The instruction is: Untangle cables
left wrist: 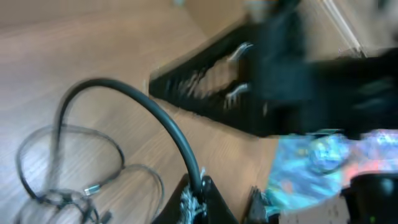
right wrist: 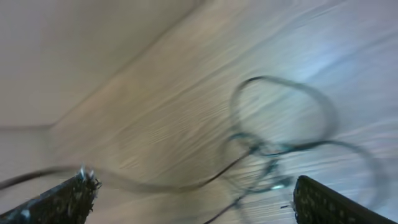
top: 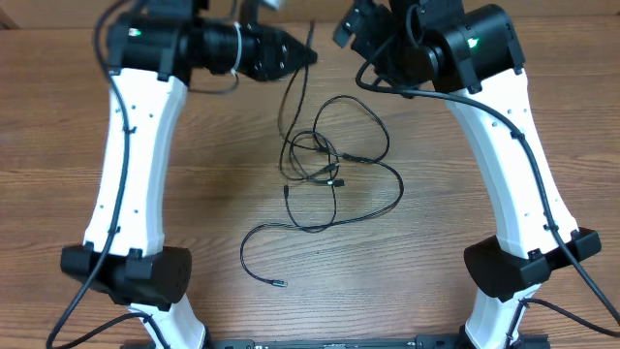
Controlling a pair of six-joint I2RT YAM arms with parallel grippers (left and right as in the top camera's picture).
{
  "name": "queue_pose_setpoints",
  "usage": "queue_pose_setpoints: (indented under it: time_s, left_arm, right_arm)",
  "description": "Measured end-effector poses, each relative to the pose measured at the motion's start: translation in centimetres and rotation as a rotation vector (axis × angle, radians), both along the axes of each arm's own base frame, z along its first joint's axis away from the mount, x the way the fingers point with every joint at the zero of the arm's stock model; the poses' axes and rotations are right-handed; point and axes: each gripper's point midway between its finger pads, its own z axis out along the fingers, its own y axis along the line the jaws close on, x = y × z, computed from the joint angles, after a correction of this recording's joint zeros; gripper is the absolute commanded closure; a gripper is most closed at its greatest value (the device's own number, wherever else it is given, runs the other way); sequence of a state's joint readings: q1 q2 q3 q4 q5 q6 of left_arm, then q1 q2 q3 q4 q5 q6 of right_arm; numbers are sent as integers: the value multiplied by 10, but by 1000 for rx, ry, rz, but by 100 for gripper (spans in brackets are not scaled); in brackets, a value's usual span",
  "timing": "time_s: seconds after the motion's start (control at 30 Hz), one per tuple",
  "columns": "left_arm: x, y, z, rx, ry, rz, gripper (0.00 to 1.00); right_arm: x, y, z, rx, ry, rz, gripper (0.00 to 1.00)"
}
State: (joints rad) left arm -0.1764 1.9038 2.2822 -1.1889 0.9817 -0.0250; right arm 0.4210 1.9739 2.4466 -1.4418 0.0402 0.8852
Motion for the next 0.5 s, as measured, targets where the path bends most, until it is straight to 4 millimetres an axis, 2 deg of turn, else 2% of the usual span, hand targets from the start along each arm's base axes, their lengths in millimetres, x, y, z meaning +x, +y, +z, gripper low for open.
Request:
queue_pose_setpoints:
  time_s: [0.13,0.2,0.43,0.5]
  left_arm:
    - [-4,3,52,-40,-118,37,96]
    - [-8,3,87,-80,-208,49,96]
    - [-31,3,193,-256,-512,36,96]
    - [-37,4,215,-307,-551,36,96]
  right_arm:
    - [2,-42,-8,-121,19,-101,0]
    - [4,-74,-12,-179,40,-174,0]
    - [-2,-167,-20,-281,124,-379,0]
    - [-3,-188,-19,-290,131,-428,0]
